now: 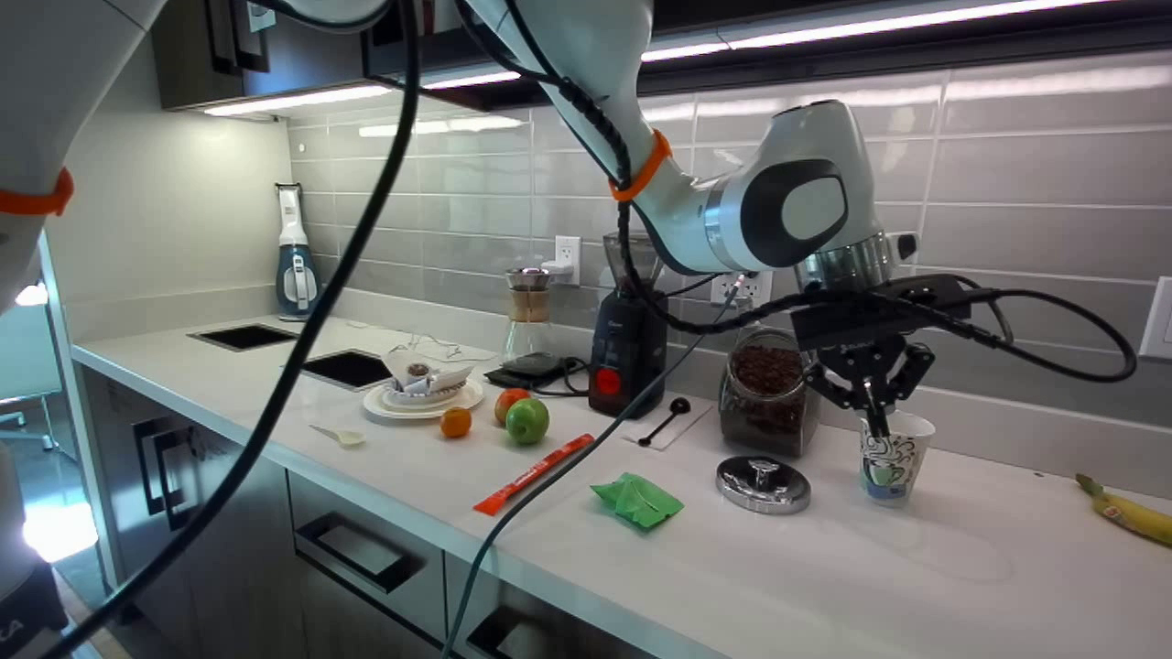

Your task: Transfer a spoonful of contents from the container into the cup

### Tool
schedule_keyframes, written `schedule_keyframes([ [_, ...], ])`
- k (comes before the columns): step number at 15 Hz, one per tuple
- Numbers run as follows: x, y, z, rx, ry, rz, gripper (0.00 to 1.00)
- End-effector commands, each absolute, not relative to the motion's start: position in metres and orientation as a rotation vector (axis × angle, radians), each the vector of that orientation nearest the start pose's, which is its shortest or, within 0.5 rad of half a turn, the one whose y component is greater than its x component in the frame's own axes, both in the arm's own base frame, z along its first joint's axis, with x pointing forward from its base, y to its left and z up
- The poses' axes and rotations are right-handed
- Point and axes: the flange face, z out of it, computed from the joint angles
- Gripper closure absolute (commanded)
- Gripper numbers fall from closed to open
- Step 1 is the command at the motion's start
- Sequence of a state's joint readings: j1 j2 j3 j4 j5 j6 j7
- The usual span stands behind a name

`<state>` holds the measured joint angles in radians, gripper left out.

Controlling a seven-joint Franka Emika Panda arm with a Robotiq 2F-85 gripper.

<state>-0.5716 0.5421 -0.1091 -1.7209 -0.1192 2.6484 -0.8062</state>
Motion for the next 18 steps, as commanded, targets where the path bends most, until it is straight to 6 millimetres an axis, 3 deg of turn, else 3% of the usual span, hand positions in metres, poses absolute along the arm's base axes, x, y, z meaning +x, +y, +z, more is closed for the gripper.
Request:
schedule_keyframes([
  [1,0.529,-0.406,0.327,-3.494,-0.522,-0.352,0.99],
  [8,0.520,-0.359,0.345,-3.470,-0.786,-0.315,0.99],
  [13,0.544,-0.322,0.352,-3.429,-0.973,-0.318,0.99],
  [18,0.576,-0.296,0.343,-3.414,-1.153,-0.271,0.99],
])
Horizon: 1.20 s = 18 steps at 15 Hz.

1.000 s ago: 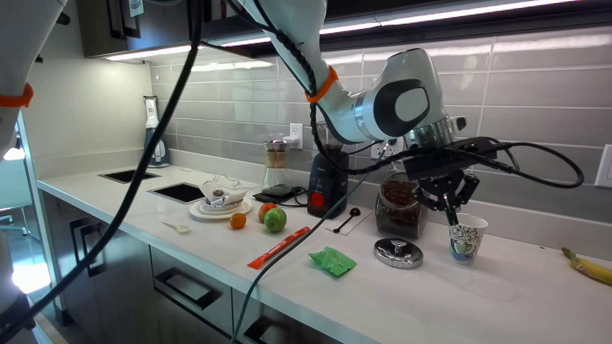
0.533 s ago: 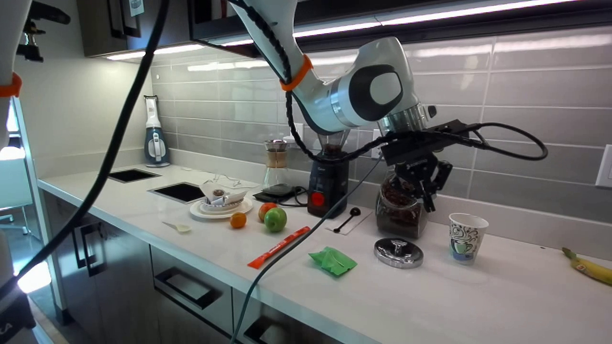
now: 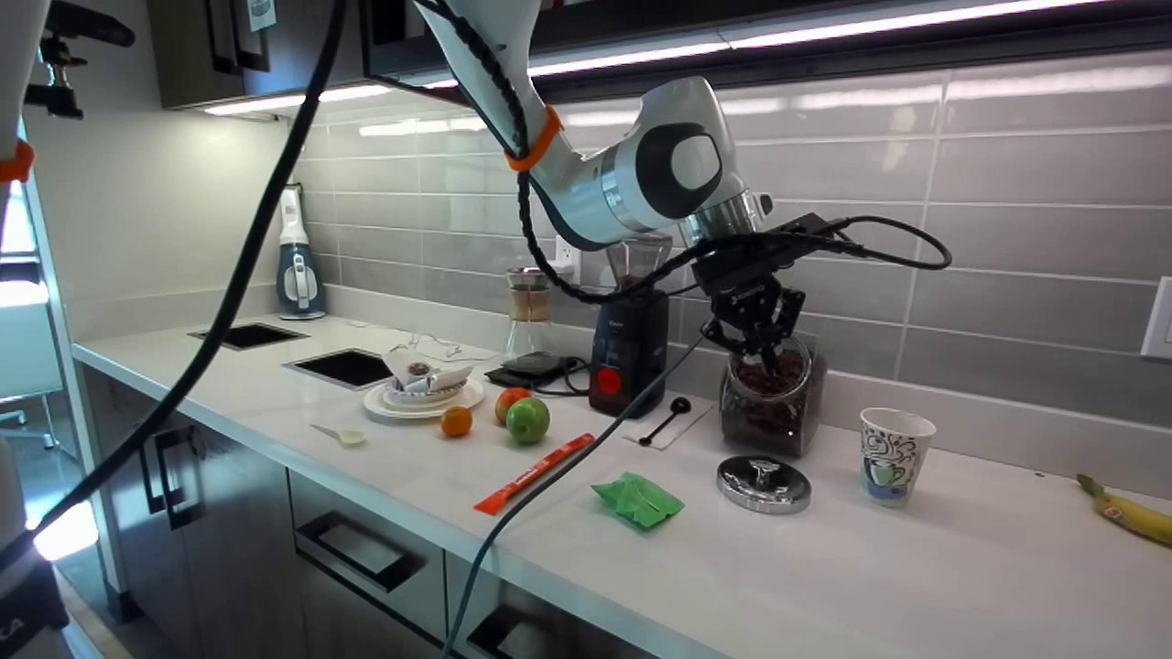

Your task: Transfer a spoonful of contents from the container into the cup

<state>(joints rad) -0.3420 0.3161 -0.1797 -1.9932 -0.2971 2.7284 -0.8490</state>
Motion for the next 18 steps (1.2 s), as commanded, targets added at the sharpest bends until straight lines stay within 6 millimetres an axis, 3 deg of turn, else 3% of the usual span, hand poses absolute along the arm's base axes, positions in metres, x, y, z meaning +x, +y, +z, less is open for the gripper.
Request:
schedule_keyframes([
  [1,0.580,-0.293,0.340,-3.415,-1.186,-0.254,0.99],
  [10,0.615,-0.295,0.315,-3.545,-1.253,-0.219,0.99],
  [18,0.649,-0.287,0.285,-3.585,-1.273,-0.377,0.99],
])
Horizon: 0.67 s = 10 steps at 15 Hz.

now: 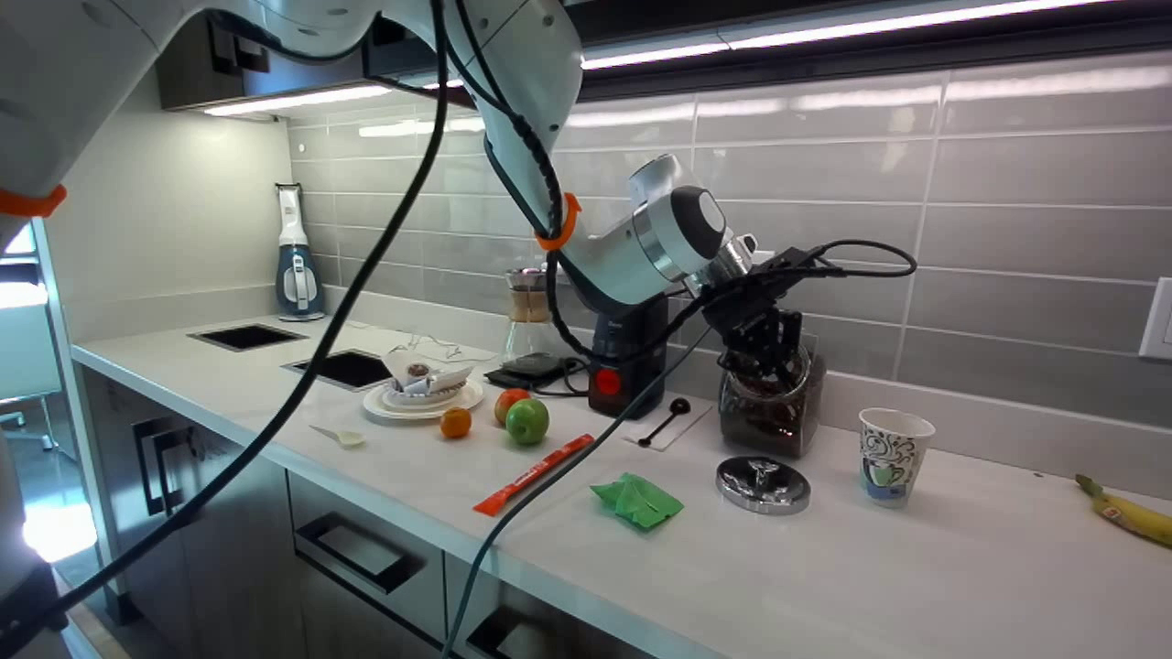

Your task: Transfer a spoonful of contents from the container into the cup

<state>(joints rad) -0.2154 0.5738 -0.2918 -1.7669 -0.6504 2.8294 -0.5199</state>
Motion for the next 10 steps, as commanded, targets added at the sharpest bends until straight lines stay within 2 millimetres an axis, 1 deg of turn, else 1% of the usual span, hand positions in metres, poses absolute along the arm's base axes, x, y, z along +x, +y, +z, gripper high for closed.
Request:
schedule_keyframes([
  [1,0.654,-0.285,0.283,2.298,0.823,0.254,0.99],
  [6,0.675,-0.276,0.275,2.272,0.834,0.298,0.99],
  [10,0.685,-0.273,0.267,2.262,0.842,0.290,0.99],
])
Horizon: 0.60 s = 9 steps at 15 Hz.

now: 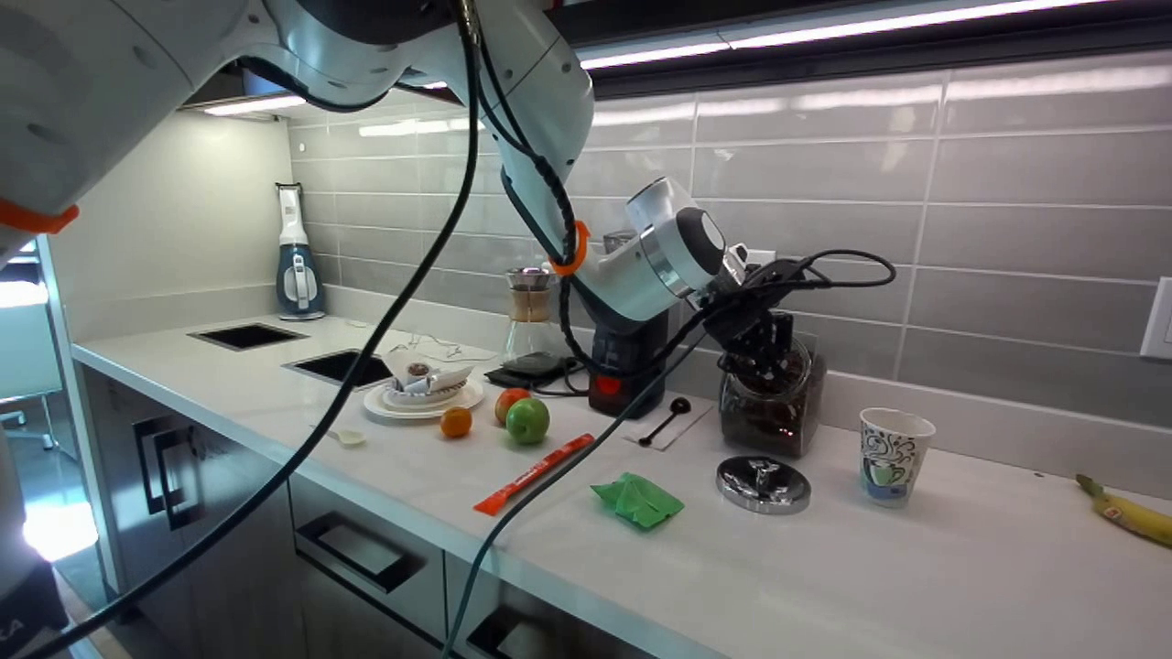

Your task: Transfer a spoonful of contents from the container into the cup

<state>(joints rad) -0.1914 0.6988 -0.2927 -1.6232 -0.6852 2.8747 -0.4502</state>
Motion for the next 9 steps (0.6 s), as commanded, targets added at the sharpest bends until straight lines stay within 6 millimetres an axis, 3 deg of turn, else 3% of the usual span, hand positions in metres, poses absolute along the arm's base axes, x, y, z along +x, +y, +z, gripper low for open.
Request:
schedule_keyframes([
  [1,0.6861,-0.2724,0.2639,2.262,0.842,0.287,0.99],
  [9,0.6881,-0.2724,0.2608,2.251,0.837,0.257,0.99],
])
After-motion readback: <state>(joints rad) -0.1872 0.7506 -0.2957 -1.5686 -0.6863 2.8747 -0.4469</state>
